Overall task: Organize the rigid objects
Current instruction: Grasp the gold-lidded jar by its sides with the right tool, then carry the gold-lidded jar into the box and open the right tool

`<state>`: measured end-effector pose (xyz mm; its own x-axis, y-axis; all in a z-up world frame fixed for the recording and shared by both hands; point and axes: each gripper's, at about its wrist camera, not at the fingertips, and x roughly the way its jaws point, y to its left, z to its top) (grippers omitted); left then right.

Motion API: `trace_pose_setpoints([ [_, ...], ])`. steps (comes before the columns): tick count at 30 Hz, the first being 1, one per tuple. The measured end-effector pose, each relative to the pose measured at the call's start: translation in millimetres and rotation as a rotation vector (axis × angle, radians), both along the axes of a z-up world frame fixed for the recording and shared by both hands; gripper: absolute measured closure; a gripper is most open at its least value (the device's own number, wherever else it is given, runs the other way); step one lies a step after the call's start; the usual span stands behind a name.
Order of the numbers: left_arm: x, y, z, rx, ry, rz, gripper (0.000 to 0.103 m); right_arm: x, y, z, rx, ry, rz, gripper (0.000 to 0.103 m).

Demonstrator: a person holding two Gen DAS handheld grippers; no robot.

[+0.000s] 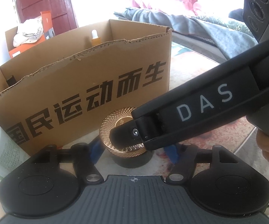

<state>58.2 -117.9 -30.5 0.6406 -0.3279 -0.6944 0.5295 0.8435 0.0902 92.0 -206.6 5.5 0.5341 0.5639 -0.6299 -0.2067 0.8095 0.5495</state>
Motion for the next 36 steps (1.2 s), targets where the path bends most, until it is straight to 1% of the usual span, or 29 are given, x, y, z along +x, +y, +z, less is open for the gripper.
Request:
trace_pose_setpoints([
  [2, 9, 0, 1, -0.006, 0.006, 0.000, 0.035, 0, -1, 0, -0.001, 0.001, 0.000, 0.046],
  [7, 4, 0, 0, -0.015, 0.013, -0.012, 0.035, -2, -3, 0, -0.005, 0.002, -0.002, 0.045],
  [11, 2, 0, -1, -0.013, 0.003, -0.018, 0.035, -2, -4, 0, -0.003, 0.005, -0.003, 0.046],
  [14, 1, 0, -2, -0.001, -0.018, -0.021, 0.034, -3, -4, 0, -0.005, 0.004, -0.003, 0.046],
  [18, 4, -2, -7, 0.017, -0.023, -0.025, 0.034, -4, -5, 1, -0.003, 0.004, -0.005, 0.045],
  [20, 4, -2, -7, 0.009, -0.027, -0.027, 0.037, -4, -5, 0, 0.003, 0.004, -0.007, 0.045],
  [22, 4, -2, -7, 0.010, -0.036, -0.025, 0.043, -3, -6, 0, 0.009, 0.005, -0.010, 0.045],
  [28, 5, 2, -7, -0.028, -0.018, -0.009, 0.046, -5, -8, -2, 0.028, 0.007, -0.019, 0.046],
  [32, 2, 3, -1, -0.041, -0.020, -0.004, 0.047, -7, -6, 3, 0.018, -0.001, -0.021, 0.047],
  [36, -3, 6, 21, -0.058, -0.058, 0.007, 0.048, -12, -3, 24, 0.003, -0.055, -0.012, 0.047],
])
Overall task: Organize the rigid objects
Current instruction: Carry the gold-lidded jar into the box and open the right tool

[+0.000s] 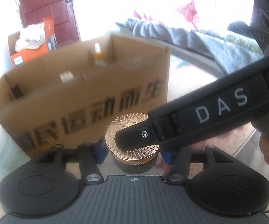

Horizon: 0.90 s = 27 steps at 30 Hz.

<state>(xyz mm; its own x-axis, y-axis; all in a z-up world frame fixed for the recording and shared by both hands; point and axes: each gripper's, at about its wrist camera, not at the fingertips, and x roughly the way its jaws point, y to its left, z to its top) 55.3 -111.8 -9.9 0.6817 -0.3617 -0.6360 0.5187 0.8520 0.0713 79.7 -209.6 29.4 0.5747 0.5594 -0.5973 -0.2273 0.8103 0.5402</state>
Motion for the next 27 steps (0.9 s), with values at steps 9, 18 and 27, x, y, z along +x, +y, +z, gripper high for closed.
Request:
trace_pose_setpoints([
  [9, 19, 19, 86, -0.019, -0.159, 0.055, 0.048, 22, 15, 87, -0.008, -0.224, 0.068, 0.047],
  [18, 131, 44, 96, -0.029, 0.098, 0.102, 0.048, 140, 38, 95, 0.009, -0.068, 0.155, 0.047],
  [27, 196, 53, 42, 0.009, 0.438, 0.152, 0.047, 228, 46, 23, 0.031, 0.265, 0.175, 0.047],
])
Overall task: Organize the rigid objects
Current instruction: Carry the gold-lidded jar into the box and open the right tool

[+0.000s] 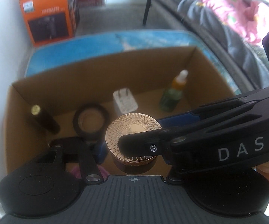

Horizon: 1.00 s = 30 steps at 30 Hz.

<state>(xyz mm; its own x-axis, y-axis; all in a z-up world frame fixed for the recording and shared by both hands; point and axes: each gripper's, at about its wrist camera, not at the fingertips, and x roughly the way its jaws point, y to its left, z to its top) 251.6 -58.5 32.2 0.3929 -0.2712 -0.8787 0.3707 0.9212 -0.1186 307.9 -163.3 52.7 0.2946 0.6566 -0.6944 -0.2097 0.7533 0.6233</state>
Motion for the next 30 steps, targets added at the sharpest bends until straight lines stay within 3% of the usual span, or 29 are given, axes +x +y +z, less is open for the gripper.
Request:
trace_pose_setpoints([
  [9, 27, 1, -28, 0.007, 0.204, 0.048, 0.045, 25, 4, -41, -0.012, 0.169, 0.020, 0.047],
  [15, 28, -3, -28, 0.018, 0.214, 0.034, 0.031, 29, 7, -52, 0.000, 0.219, 0.032, 0.042],
  [18, 26, -1, -25, 0.015, 0.214, 0.044, 0.029, 27, 5, -51, 0.021, 0.213, 0.024, 0.038],
  [23, 13, 4, -6, -0.001, 0.162, 0.066, 0.024, 7, -10, -29, 0.082, 0.134, -0.008, 0.034],
  [27, -9, 11, 22, -0.024, 0.077, 0.064, 0.021, -24, -29, 3, 0.145, 0.014, -0.061, 0.029],
  [30, -24, 17, 45, -0.059, -0.013, 0.054, 0.013, -58, -50, 28, 0.188, -0.097, -0.127, 0.022],
])
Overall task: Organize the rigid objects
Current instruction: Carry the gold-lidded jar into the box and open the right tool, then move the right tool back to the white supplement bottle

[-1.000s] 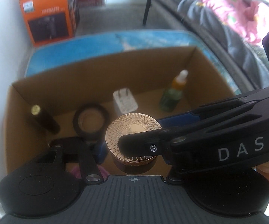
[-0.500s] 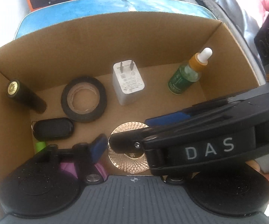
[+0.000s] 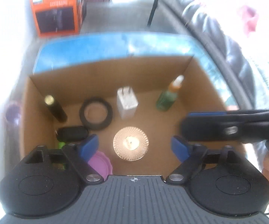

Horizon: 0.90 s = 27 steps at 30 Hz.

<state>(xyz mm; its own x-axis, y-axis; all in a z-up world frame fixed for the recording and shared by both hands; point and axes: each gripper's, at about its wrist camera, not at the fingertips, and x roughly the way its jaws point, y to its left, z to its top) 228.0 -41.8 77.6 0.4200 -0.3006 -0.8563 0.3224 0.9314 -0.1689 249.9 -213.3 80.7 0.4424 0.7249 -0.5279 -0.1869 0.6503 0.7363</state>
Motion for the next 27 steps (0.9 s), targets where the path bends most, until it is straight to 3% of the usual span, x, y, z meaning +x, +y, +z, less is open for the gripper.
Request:
trace_pose_setpoints([
  [2, -18, 7, 14, -0.023, -0.071, -0.004, 0.008, -26, -14, 14, 0.015, -0.068, -0.052, 0.009],
  [4, -37, 15, 27, -0.047, -0.126, -0.006, 0.006, -54, -23, 25, 0.014, -0.139, -0.100, 0.002],
  [13, -129, 53, 57, -0.165, -0.365, 0.039, 0.000, -157, -23, 37, -0.140, -0.323, -0.243, 0.002],
  [17, -159, 65, 46, -0.116, -0.445, 0.068, 0.000, -179, -5, 32, -0.163, -0.357, -0.212, 0.001],
  [27, -183, 75, -15, 0.045, -0.487, 0.135, 0.000, -170, 45, 9, -0.199, -0.315, -0.125, 0.002],
])
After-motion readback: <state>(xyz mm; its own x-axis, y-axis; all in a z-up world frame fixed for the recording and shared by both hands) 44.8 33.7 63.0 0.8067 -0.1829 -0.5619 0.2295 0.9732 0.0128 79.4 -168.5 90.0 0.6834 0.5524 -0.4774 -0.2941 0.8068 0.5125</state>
